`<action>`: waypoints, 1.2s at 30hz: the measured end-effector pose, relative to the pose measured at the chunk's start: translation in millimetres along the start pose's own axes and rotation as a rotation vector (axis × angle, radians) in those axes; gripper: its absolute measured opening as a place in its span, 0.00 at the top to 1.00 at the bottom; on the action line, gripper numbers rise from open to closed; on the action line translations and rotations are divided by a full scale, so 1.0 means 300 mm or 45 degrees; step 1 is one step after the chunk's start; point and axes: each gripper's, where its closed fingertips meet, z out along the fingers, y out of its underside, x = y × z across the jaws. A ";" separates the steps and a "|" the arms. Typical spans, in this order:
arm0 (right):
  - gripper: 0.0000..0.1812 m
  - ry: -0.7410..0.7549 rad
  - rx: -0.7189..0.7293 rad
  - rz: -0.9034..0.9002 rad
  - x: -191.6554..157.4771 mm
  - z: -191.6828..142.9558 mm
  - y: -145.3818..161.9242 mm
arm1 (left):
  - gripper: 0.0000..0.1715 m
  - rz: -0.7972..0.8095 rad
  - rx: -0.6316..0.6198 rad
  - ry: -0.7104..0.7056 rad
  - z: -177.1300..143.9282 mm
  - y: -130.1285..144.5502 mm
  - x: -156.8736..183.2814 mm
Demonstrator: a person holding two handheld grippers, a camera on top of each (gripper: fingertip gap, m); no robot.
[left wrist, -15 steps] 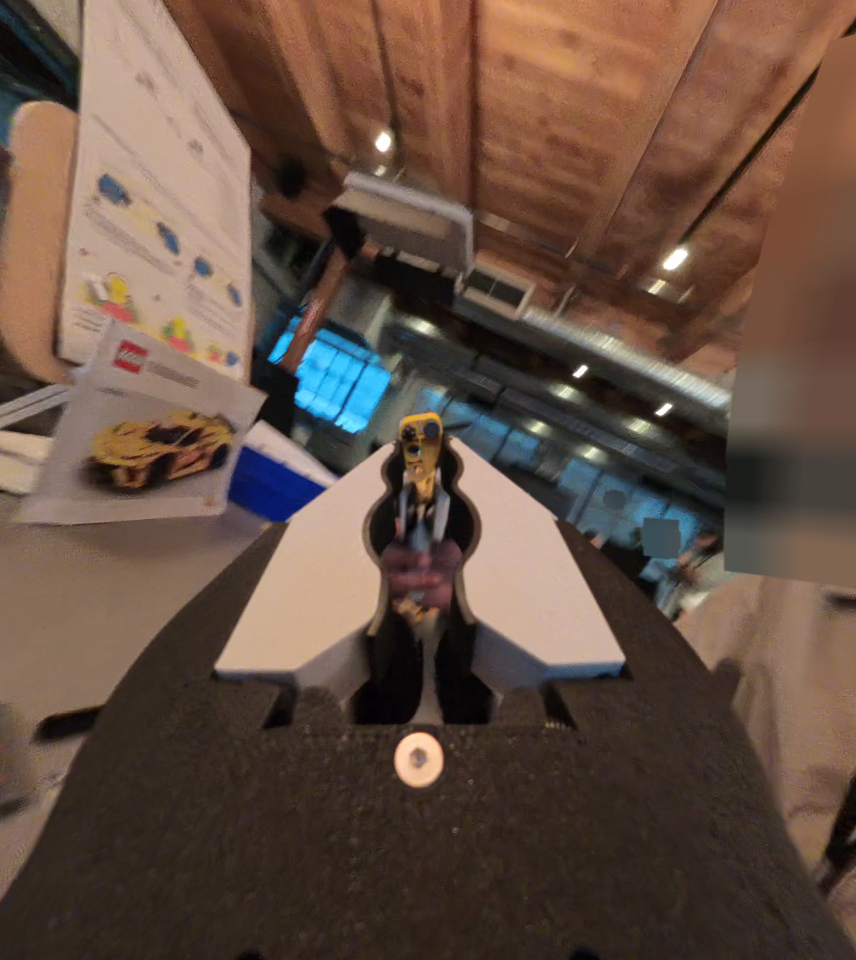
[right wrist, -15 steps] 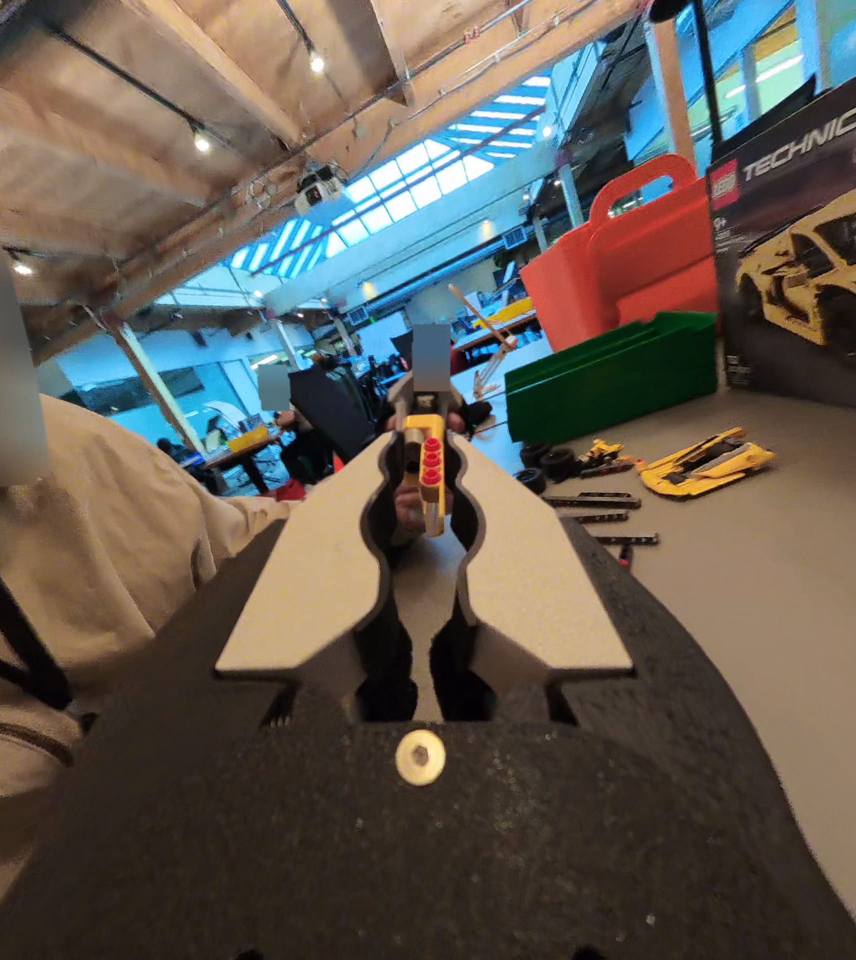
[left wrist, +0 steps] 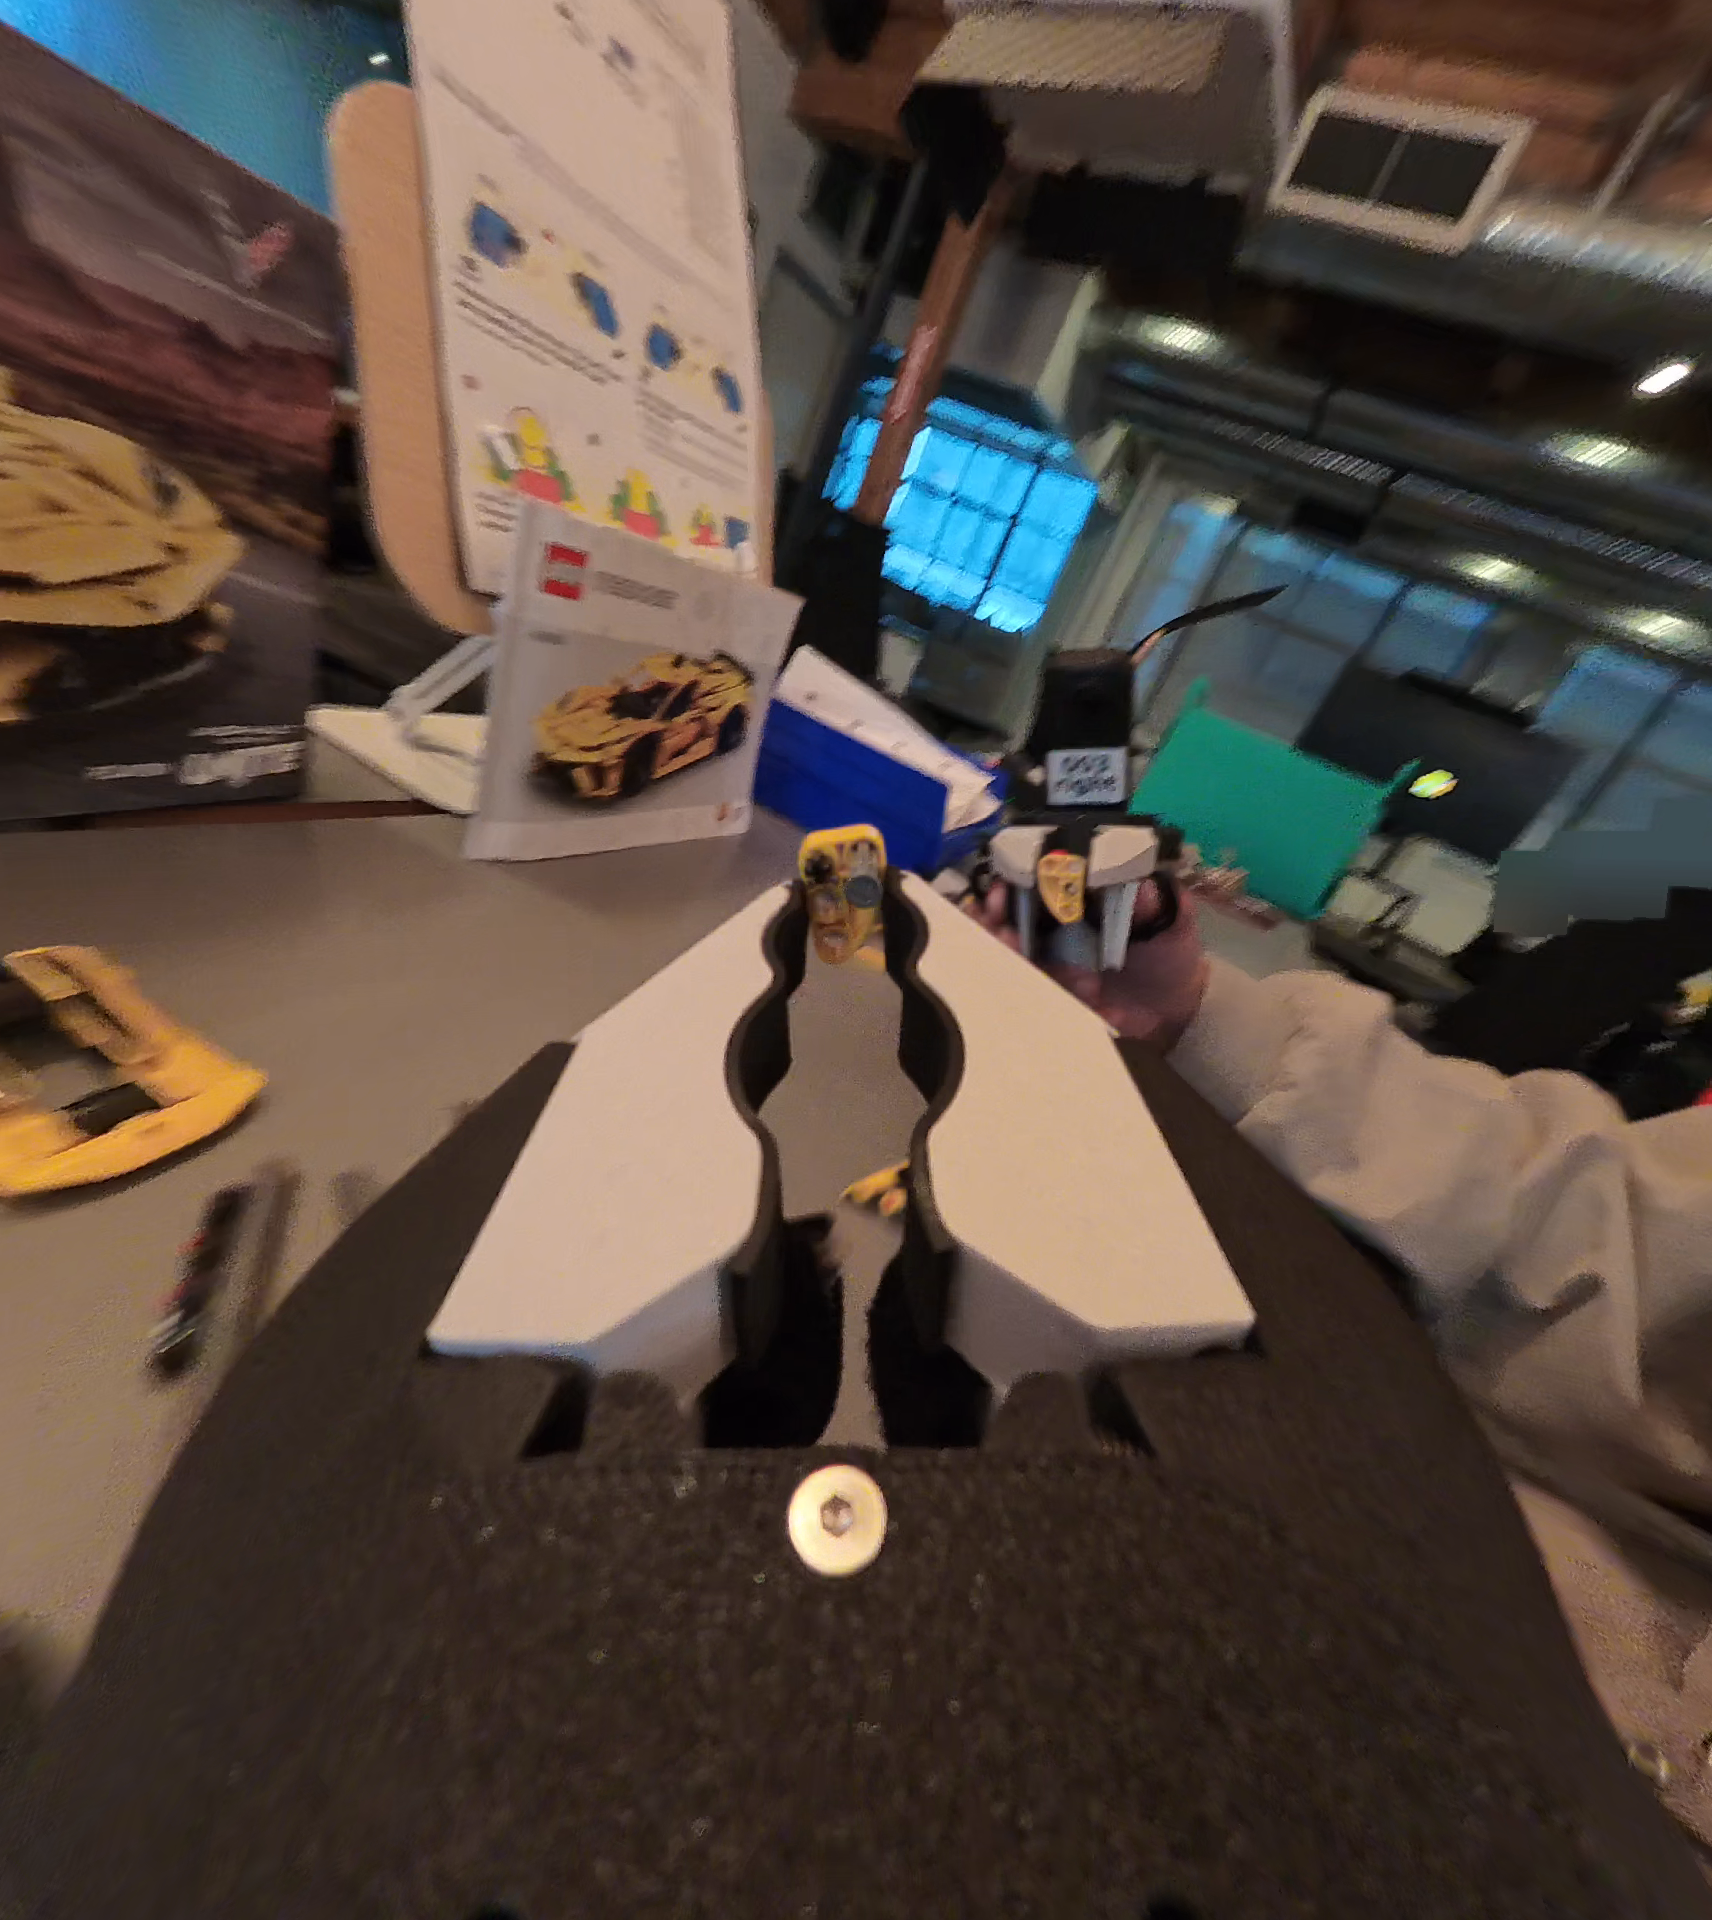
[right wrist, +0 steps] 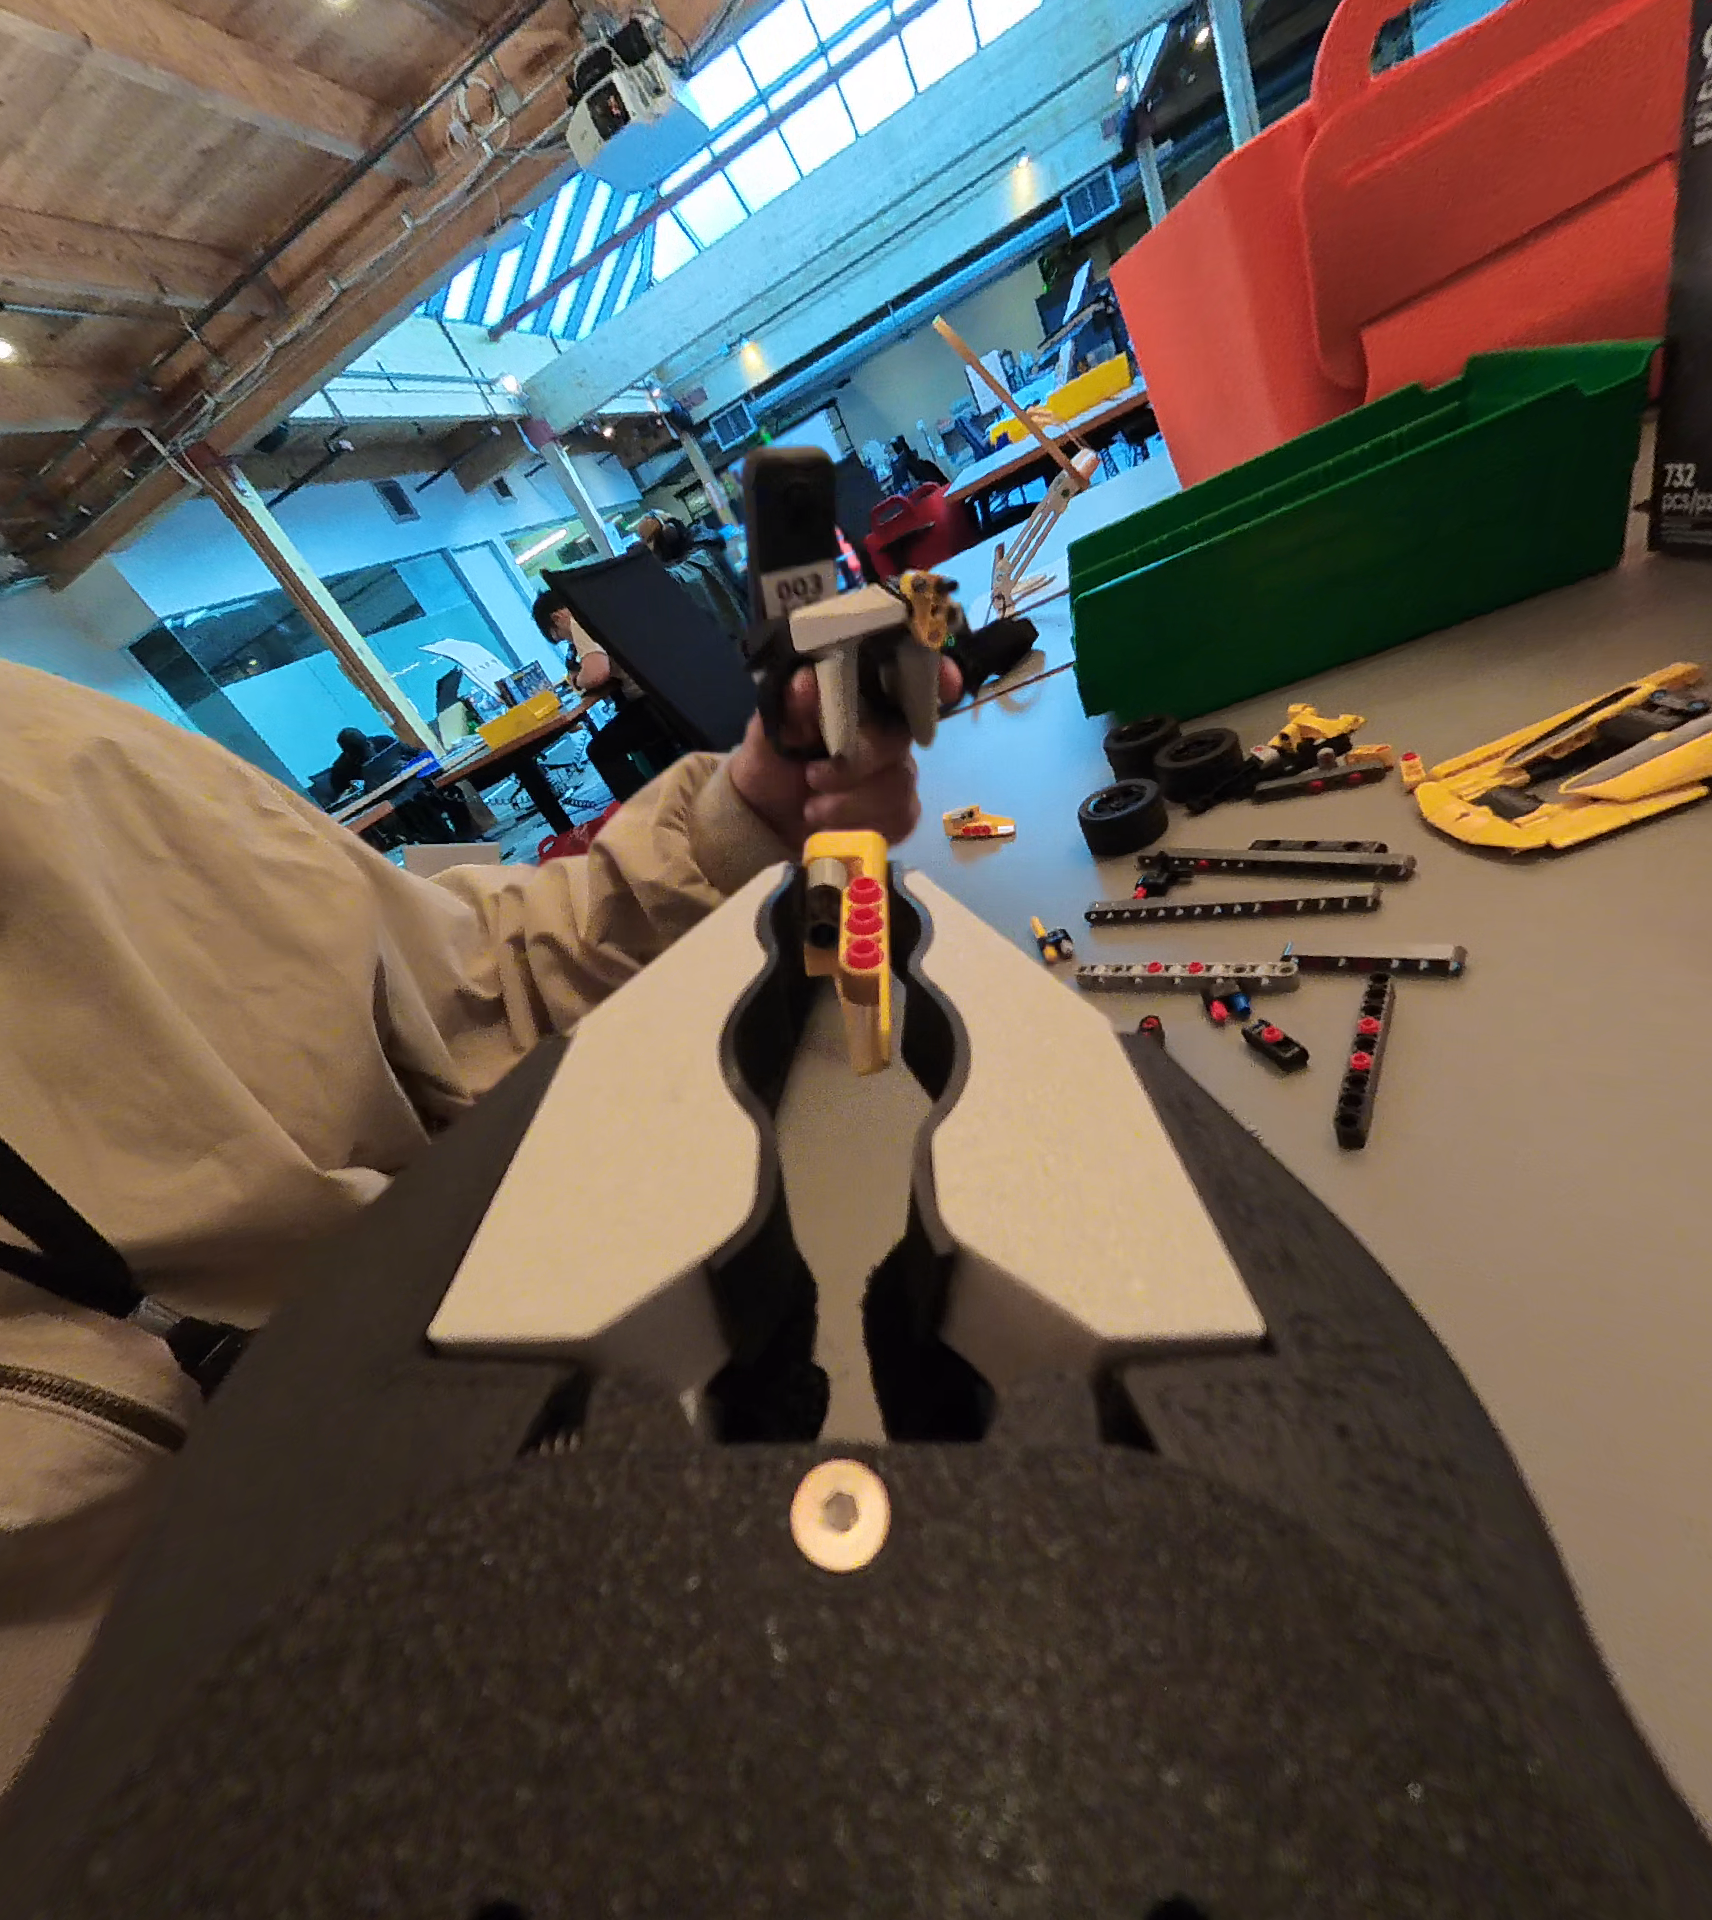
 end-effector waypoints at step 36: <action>0.78 0.246 -0.707 -0.287 0.134 0.789 0.078 | 0.92 0.049 -0.086 -0.386 -0.791 0.166 0.248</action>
